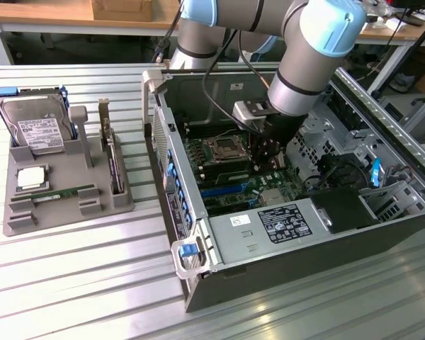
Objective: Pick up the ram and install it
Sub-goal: 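Insert the ram into the slot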
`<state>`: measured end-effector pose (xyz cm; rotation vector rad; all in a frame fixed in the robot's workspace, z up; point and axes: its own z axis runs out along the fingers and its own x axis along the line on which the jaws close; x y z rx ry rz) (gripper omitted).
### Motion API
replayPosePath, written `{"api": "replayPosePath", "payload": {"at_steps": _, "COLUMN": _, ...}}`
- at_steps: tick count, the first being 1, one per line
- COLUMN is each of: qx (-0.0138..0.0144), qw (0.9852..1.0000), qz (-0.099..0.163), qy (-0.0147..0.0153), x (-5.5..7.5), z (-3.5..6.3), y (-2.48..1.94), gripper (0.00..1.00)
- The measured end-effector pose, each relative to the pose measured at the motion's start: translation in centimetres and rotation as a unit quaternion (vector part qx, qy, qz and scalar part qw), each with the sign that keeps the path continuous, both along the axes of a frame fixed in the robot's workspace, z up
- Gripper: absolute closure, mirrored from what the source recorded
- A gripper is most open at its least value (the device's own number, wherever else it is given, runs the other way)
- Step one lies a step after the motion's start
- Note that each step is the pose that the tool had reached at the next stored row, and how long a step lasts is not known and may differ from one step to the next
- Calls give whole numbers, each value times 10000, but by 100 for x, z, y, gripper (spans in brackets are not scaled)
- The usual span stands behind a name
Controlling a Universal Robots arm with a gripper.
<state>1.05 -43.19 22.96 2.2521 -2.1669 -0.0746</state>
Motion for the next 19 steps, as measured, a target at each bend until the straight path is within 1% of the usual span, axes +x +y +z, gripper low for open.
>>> {"api": "replayPosePath", "payload": {"at_steps": 2, "qx": 0, "qw": 10000, "qz": 1, "qy": 0, "x": 3, "z": -6, "y": 0, "gripper": 88}}
{"api": "replayPosePath", "payload": {"at_steps": 4, "qx": -23, "qw": 10000, "qz": 1, "qy": -6, "x": 3, "z": 4, "y": 4, "gripper": 88}}
{"api": "replayPosePath", "payload": {"at_steps": 5, "qx": -36, "qw": 10000, "qz": 2, "qy": -9, "x": 3, "z": 53, "y": 4, "gripper": 88}}
{"api": "replayPosePath", "payload": {"at_steps": 7, "qx": -44, "qw": 10000, "qz": 1, "qy": -12, "x": 3, "z": 204, "y": 4, "gripper": 88}}
{"api": "replayPosePath", "payload": {"at_steps": 9, "qx": -42, "qw": 10000, "qz": 6, "qy": -12, "x": 0, "z": 209, "y": 8, "gripper": 88}}
{"api": "replayPosePath", "payload": {"at_steps": 10, "qx": -43, "qw": 10000, "qz": 15, "qy": -12, "x": -9, "z": 209, "y": 45, "gripper": 88}}
{"api": "replayPosePath", "payload": {"at_steps": 11, "qx": -43, "qw": 10000, "qz": 19, "qy": -12, "x": -29, "z": 210, "y": 71, "gripper": 88}}
{"api": "replayPosePath", "payload": {"at_steps": 13, "qx": -44, "qw": 10000, "qz": 19, "qy": -12, "x": -91, "z": 208, "y": 97, "gripper": 88}}
{"api": "replayPosePath", "payload": {"at_steps": 14, "qx": -43, "qw": 10000, "qz": 19, "qy": -12, "x": -106, "z": 205, "y": 118, "gripper": 88}}
{"api": "replayPosePath", "payload": {"at_steps": 17, "qx": -43, "qw": 10000, "qz": 20, "qy": -12, "x": -109, "z": 185, "y": 178, "gripper": 88}}
{"api": "replayPosePath", "payload": {"at_steps": 18, "qx": -42, "qw": 10000, "qz": 21, "qy": -12, "x": -118, "z": 176, "y": 191, "gripper": 88}}
{"api": "replayPosePath", "payload": {"at_steps": 19, "qx": -43, "qw": 10000, "qz": 20, "qy": -12, "x": -127, "z": 168, "y": 193, "gripper": 88}}
